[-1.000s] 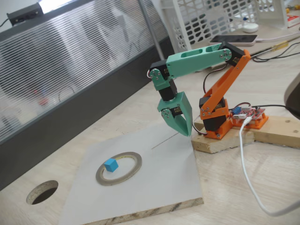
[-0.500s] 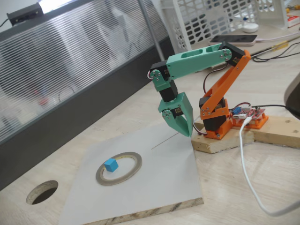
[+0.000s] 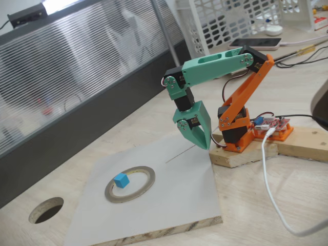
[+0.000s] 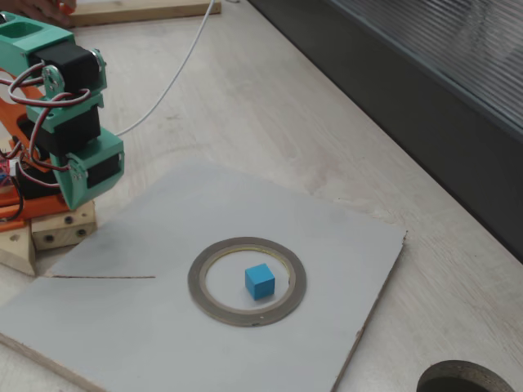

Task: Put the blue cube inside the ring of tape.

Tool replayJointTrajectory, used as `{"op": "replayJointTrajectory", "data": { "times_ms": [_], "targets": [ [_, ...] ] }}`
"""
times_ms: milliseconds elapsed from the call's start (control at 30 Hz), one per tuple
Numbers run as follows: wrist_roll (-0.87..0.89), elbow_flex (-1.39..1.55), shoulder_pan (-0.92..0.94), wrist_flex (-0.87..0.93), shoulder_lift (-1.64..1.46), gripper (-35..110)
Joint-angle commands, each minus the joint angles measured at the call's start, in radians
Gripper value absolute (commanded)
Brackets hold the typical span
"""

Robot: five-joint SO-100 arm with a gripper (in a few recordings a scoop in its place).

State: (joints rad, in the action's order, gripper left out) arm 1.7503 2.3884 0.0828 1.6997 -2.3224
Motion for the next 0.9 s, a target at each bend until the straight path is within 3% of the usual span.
{"op": "replayJointTrajectory", "data": {
  "times_ms": [0, 867],
  "targets": [
    [0.012, 0.003, 0.008, 0.011, -0.011, 1],
    [0.009, -0.006, 0.0, 0.009, -0.023, 1]
  ]
}}
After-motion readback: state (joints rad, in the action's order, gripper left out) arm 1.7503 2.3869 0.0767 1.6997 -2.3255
